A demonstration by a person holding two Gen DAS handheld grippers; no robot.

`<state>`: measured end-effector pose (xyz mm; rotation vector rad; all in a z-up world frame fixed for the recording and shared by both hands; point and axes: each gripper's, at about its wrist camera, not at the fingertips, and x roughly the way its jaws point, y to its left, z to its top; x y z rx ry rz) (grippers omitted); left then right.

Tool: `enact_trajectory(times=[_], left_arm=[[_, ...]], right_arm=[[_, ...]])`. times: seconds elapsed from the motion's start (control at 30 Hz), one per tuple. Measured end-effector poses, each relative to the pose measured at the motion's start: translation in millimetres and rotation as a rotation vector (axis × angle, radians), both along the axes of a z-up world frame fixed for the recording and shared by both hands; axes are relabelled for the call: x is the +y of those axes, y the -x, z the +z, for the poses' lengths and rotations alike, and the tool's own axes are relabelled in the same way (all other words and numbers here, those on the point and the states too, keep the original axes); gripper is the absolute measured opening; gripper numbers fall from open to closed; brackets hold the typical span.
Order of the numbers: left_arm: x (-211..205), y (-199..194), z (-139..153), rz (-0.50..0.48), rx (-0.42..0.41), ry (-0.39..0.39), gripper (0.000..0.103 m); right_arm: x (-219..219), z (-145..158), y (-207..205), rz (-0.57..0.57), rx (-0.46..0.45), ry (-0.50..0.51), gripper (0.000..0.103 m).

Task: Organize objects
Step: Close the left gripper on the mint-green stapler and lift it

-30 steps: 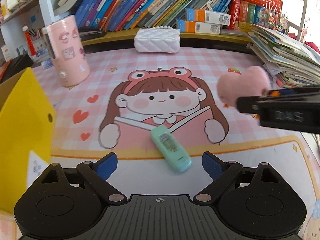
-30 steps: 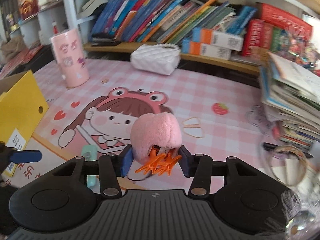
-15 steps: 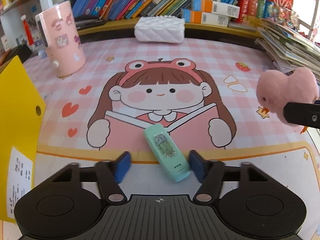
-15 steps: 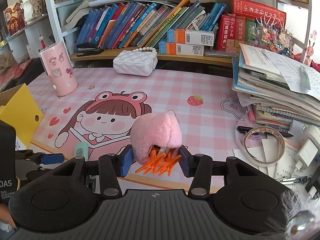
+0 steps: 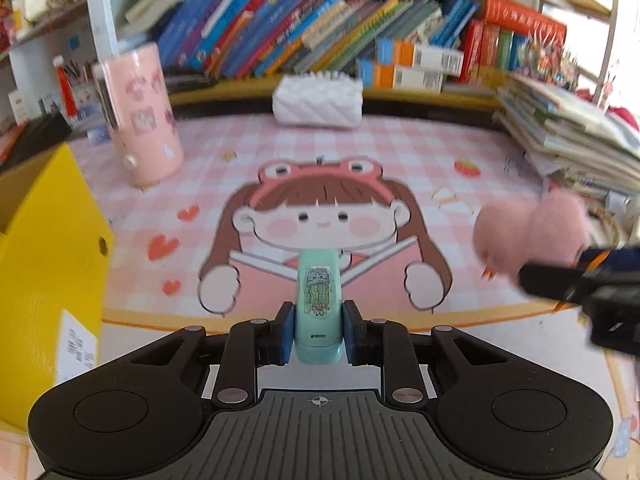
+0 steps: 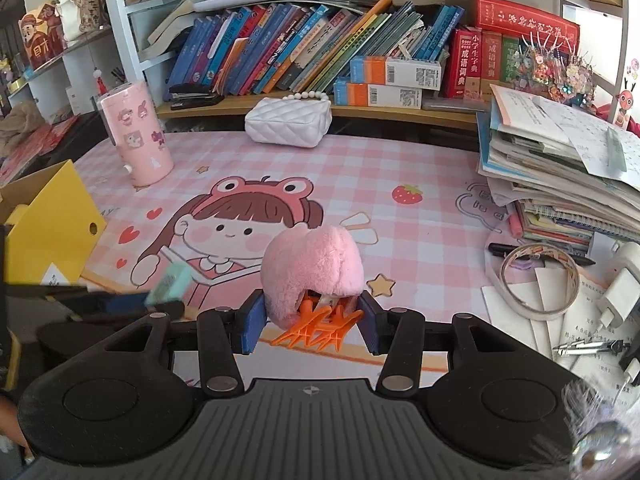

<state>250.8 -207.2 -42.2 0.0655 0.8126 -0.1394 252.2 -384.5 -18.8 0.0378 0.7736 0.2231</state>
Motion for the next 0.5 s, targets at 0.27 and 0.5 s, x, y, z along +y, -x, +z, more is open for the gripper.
enact_trajectory(times=[0.27, 0.5], left_arm=[[20, 36, 25, 0.013, -0.041, 0.047, 0.023], [33, 66, 31, 0.004, -0.053, 0.067, 0.023]], right_arm=[[18, -3, 18, 0.041, 0.021, -0.003, 0.045], [39, -1, 39, 0.068, 0.021, 0.012, 0.045]])
